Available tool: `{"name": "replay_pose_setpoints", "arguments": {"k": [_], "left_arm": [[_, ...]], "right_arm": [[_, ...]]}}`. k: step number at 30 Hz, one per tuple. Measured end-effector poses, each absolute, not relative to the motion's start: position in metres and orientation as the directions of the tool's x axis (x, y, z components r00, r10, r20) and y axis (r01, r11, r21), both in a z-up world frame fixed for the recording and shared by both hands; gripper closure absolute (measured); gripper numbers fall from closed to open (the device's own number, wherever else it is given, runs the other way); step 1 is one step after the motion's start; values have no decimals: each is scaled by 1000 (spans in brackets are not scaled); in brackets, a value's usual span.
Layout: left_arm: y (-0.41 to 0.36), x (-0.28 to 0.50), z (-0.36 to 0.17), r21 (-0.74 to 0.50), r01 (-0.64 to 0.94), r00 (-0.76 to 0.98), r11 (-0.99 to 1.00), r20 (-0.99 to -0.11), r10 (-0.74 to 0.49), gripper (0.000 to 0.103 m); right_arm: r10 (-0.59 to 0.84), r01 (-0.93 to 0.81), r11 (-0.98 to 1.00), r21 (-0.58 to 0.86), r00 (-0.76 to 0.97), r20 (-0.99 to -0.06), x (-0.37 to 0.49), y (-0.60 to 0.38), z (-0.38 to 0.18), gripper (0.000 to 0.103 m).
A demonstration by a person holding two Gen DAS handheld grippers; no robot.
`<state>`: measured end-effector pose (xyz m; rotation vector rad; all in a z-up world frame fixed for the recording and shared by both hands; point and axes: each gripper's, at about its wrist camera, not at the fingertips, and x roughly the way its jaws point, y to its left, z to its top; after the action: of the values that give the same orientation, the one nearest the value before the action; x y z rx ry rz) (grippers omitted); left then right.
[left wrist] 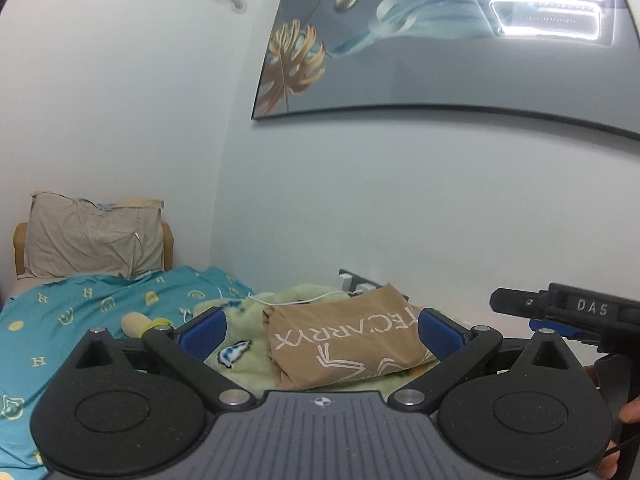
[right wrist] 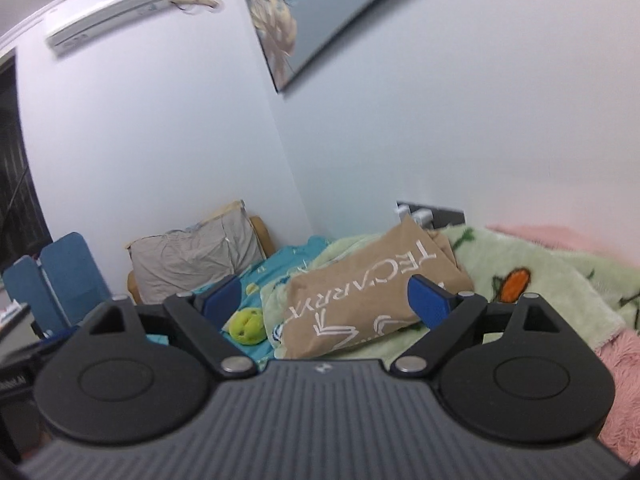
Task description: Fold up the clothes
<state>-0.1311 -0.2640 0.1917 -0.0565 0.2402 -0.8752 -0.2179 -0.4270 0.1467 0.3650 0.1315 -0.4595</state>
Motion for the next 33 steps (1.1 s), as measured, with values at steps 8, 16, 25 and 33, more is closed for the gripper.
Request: {"name": "replay_pose_setpoints", "arguments": {"k": [8,16,25,33], "left_arm": [[-241,-147,176,-138,761,617,634,-151,-773,0],[-230,-146,158,-138,747,634,650,-144,-759,0],[-231,-141,139,-100,726,666,680,-144,-732,0],[-233,-136,134,-101,719,674,688,-140,-725,0]], "right_arm": [[-440,454,868,203,891,-114,-226,-380,138,11],[-470,478,865,152,879,-83,-219,-369,127,11],[-484,491,865,108,871,-80,-204,-362,115,11],[-496,501,863,66,864,-84,-192,-354,107,11]]}}
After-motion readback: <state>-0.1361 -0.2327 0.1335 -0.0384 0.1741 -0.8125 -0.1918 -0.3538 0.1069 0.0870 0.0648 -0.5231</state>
